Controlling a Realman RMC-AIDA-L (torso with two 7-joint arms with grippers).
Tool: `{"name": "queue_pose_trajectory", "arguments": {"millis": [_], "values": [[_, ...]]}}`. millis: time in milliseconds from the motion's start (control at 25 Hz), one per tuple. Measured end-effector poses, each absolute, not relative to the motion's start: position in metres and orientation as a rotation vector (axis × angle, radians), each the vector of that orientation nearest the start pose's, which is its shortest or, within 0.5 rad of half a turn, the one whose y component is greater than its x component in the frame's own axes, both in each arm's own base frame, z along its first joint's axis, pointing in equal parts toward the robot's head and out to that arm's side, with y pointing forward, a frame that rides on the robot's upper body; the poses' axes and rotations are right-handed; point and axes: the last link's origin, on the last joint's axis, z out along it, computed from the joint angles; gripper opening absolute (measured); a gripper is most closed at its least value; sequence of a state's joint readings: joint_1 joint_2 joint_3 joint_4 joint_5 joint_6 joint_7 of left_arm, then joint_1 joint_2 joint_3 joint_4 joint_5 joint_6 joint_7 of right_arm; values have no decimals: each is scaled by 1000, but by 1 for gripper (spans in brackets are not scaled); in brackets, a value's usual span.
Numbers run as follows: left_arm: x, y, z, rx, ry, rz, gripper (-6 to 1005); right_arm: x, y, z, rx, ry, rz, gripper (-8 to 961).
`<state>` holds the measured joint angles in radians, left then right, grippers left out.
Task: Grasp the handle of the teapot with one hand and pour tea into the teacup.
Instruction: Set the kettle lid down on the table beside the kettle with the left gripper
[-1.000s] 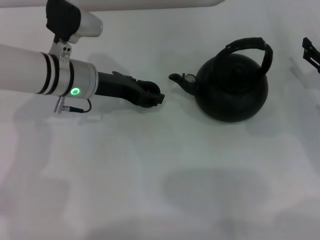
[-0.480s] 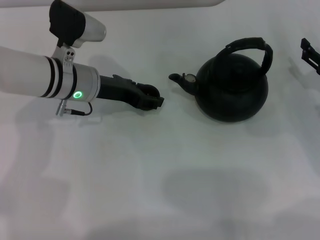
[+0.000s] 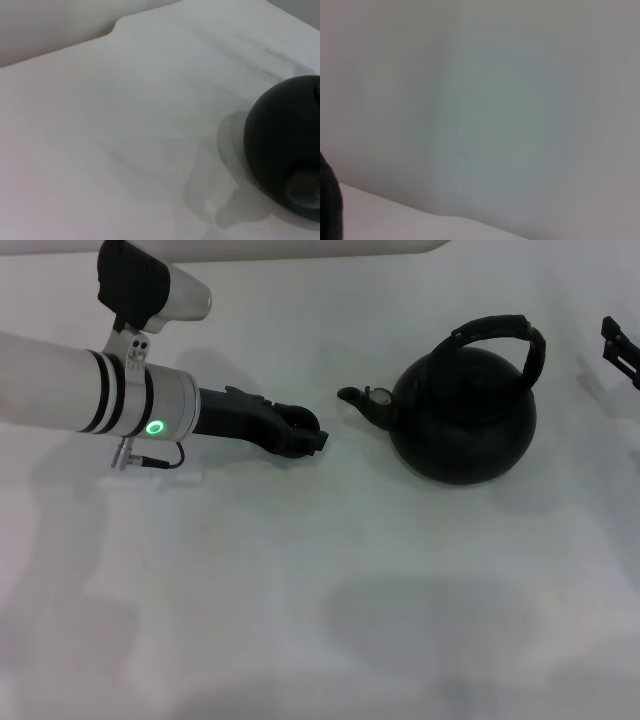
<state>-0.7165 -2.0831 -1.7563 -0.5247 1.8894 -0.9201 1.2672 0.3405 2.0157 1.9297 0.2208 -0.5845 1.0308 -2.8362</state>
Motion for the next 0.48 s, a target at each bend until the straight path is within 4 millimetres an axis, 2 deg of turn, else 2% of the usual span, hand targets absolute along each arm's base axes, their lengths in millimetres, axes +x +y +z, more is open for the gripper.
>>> {"name": "queue_pose_trajectory", "arguments": {"millis": [480], "values": [[-230,378,-95,-2689,-917,-120,703,373,319,15,-1838,440,437,855]]}}
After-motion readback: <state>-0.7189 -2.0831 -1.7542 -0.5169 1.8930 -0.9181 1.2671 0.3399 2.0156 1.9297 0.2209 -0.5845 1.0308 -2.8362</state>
